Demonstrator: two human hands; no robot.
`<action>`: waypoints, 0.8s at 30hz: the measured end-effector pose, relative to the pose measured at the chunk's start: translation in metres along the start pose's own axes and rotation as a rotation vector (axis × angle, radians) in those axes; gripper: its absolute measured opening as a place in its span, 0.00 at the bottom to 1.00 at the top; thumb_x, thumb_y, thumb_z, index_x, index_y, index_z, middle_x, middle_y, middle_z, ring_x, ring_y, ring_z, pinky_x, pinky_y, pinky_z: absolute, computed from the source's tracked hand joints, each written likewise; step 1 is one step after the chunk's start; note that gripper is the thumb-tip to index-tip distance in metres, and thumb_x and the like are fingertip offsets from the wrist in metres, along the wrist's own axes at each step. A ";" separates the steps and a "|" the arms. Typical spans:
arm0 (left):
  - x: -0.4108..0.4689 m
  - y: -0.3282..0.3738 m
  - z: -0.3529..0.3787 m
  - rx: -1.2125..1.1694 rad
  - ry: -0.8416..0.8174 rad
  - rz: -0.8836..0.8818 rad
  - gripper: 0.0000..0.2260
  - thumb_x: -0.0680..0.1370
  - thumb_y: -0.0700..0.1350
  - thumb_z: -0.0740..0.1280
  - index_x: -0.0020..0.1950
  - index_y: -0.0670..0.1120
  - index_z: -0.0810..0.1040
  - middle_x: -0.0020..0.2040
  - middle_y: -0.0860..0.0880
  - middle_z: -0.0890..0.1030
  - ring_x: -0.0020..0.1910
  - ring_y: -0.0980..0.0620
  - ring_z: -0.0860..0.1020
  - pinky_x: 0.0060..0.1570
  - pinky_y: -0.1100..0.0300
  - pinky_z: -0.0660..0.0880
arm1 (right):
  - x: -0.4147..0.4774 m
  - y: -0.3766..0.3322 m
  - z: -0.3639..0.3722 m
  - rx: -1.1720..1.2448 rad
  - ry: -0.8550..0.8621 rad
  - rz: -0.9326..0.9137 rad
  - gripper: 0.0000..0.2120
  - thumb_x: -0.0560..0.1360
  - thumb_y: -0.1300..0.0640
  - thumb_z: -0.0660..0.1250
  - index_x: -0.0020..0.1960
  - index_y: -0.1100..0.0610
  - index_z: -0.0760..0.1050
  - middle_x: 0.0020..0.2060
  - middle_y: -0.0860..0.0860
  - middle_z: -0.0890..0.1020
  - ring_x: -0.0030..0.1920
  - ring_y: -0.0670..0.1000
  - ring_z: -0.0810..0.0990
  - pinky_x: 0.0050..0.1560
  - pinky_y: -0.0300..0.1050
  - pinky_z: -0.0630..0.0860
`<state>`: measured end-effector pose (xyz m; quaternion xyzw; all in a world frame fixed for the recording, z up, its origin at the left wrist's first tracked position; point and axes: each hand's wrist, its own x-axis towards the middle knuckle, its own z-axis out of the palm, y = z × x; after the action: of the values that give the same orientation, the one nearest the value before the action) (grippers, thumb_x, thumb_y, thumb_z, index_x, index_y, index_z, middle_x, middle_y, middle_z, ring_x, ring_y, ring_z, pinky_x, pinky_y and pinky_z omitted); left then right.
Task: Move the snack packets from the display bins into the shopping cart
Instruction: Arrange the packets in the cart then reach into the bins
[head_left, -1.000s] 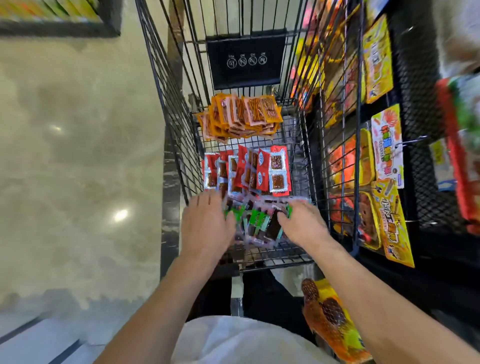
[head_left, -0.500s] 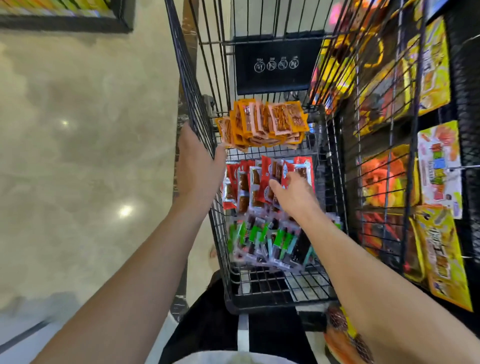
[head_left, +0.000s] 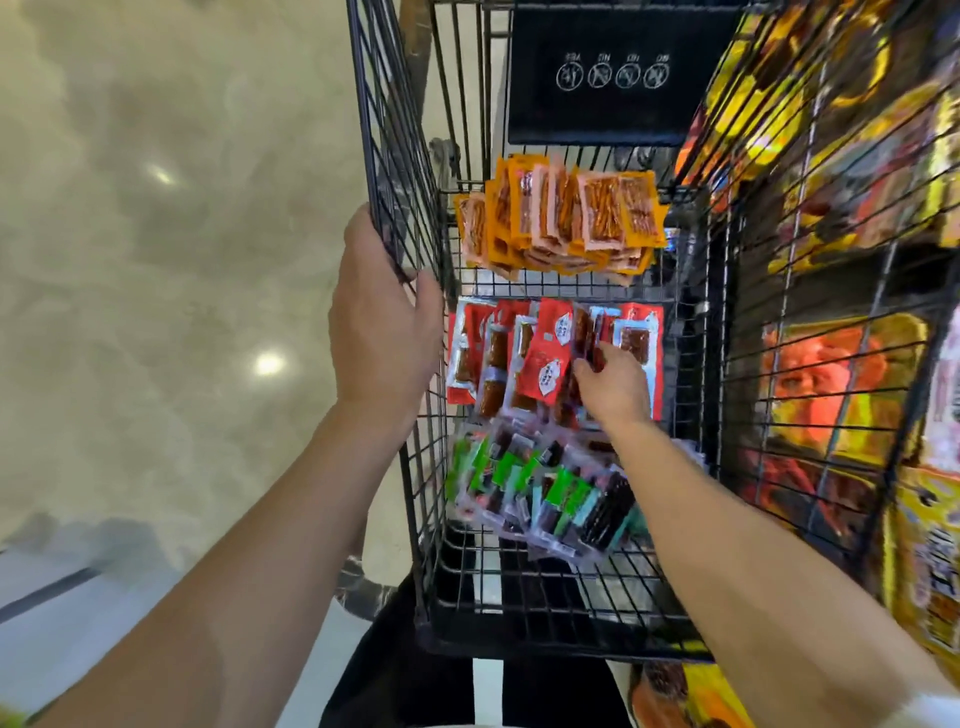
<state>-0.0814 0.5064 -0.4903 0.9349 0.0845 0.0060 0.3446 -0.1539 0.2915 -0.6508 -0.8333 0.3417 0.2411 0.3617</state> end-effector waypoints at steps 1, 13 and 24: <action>0.000 0.000 0.000 0.002 0.000 0.000 0.22 0.83 0.43 0.67 0.76 0.44 0.68 0.59 0.58 0.73 0.54 0.55 0.78 0.51 0.65 0.69 | -0.001 0.004 -0.003 0.026 0.001 -0.007 0.24 0.83 0.51 0.66 0.75 0.61 0.72 0.71 0.60 0.77 0.68 0.60 0.77 0.66 0.48 0.73; -0.004 0.008 -0.003 -0.021 -0.051 -0.002 0.22 0.82 0.43 0.69 0.74 0.45 0.68 0.50 0.68 0.71 0.51 0.54 0.79 0.49 0.59 0.71 | -0.021 0.036 -0.042 0.480 0.124 0.031 0.08 0.80 0.60 0.69 0.54 0.62 0.84 0.43 0.59 0.87 0.36 0.44 0.79 0.36 0.43 0.75; -0.074 0.067 0.024 -0.120 -0.189 0.115 0.27 0.81 0.52 0.69 0.78 0.49 0.66 0.74 0.52 0.72 0.74 0.54 0.68 0.75 0.49 0.69 | -0.050 0.026 -0.081 0.836 -0.123 -0.019 0.14 0.81 0.57 0.70 0.67 0.53 0.80 0.57 0.49 0.87 0.55 0.51 0.87 0.55 0.52 0.84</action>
<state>-0.1421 0.4287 -0.4614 0.9124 -0.0024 -0.0573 0.4053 -0.1928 0.2363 -0.5797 -0.6018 0.3802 0.1277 0.6906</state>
